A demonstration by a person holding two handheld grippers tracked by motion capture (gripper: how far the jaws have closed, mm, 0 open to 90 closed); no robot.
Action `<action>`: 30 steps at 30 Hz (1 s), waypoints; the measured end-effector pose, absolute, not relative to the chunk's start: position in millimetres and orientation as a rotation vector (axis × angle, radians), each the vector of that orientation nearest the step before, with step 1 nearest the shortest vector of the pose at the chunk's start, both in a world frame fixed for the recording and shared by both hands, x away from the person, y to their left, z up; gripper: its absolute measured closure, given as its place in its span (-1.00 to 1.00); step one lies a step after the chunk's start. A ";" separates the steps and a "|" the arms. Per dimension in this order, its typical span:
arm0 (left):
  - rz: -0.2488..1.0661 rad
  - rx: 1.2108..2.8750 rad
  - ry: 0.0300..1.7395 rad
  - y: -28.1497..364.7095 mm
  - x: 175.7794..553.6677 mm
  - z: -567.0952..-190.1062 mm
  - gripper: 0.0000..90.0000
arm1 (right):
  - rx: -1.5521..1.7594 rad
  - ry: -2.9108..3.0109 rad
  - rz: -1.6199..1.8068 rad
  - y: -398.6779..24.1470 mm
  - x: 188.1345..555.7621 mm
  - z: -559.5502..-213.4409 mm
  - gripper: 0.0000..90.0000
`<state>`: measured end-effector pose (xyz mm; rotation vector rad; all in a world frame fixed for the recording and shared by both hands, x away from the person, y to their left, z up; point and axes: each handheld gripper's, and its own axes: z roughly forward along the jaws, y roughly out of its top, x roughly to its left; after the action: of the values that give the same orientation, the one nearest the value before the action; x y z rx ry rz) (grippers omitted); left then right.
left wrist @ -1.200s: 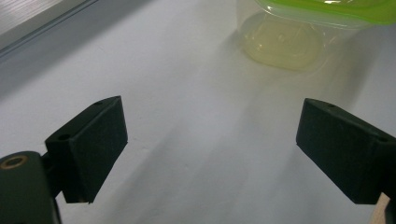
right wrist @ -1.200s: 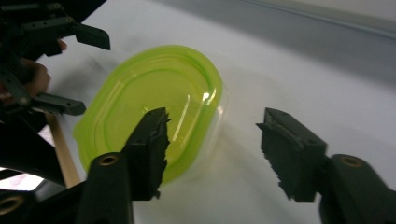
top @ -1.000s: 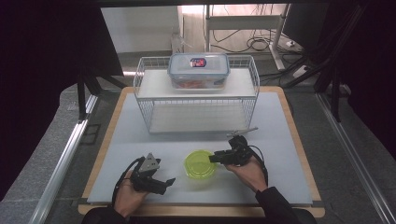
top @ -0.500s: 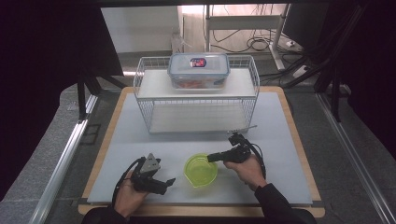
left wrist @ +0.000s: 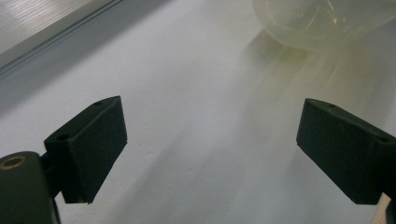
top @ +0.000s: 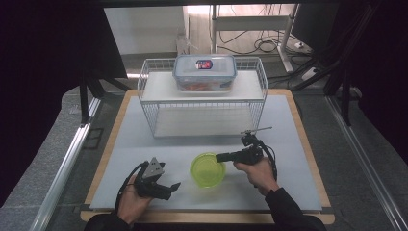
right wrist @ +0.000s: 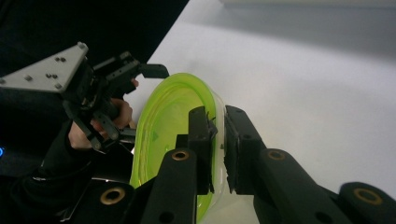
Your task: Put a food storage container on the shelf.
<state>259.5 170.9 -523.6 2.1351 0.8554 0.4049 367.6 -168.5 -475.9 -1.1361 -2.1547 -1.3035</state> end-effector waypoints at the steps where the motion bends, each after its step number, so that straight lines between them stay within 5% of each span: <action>1: 0.408 2.130 0.857 171.3 259.4 -523.1 -0.82 | -1.139 -2.150 -1.312 -169.9 367.8 -474.2 0.83; 30: 0.427 2.110 0.884 175.6 260.0 -521.2 -0.91 | -1.171 -2.077 -1.554 -186.5 394.8 -382.8 0.83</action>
<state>260.0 175.6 -521.2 2.1100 0.8842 0.4268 394.8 -186.5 -382.8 -1.1715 -2.0765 -1.5543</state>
